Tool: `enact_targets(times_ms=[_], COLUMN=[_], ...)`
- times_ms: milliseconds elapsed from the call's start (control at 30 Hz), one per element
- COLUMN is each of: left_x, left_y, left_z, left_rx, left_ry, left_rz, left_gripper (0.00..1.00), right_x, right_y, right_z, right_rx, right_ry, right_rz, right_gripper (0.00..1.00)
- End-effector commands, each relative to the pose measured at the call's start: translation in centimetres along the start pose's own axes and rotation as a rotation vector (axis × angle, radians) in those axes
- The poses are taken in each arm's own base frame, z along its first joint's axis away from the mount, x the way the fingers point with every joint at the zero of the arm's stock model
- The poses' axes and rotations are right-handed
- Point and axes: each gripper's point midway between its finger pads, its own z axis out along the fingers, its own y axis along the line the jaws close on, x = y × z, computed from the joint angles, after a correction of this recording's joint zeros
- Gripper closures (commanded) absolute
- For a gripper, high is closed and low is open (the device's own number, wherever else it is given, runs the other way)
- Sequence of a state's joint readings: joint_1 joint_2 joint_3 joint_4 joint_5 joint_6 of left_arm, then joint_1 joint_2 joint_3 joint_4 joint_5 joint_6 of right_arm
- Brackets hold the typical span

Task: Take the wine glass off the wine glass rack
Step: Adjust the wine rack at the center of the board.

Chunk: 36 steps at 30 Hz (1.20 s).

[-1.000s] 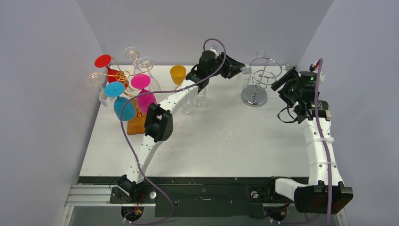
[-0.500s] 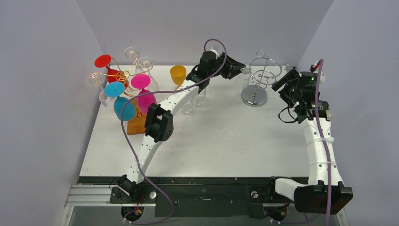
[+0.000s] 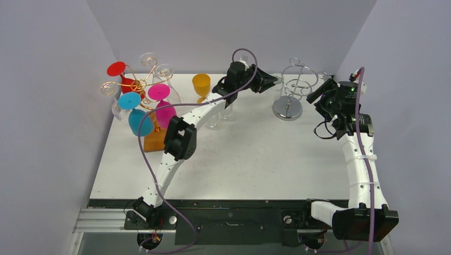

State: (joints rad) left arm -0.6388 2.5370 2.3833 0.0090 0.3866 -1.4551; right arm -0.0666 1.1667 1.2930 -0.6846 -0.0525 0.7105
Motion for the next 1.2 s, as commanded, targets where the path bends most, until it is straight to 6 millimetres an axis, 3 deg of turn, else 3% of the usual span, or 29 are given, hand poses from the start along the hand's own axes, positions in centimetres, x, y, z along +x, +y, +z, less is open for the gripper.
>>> enact_targets(times_ms=[0, 1167], left_x=[0.0, -2.2], left_y=[-1.9, -5.7], left_z=[-0.5, -1.7], left_rx=[0.067, 0.133], left_ry=[0.005, -0.057], left_rz=[0.036, 0.074], left_gripper=[0.71, 0.85], right_x=[-1.3, -1.5], right_y=[0.6, 0.6], right_z=[-0.5, -1.0], right_rx=[-0.034, -0.041], right_ry=[-0.055, -0.061], right_rz=[-0.008, -0.006], right_gripper=[0.33, 0.34])
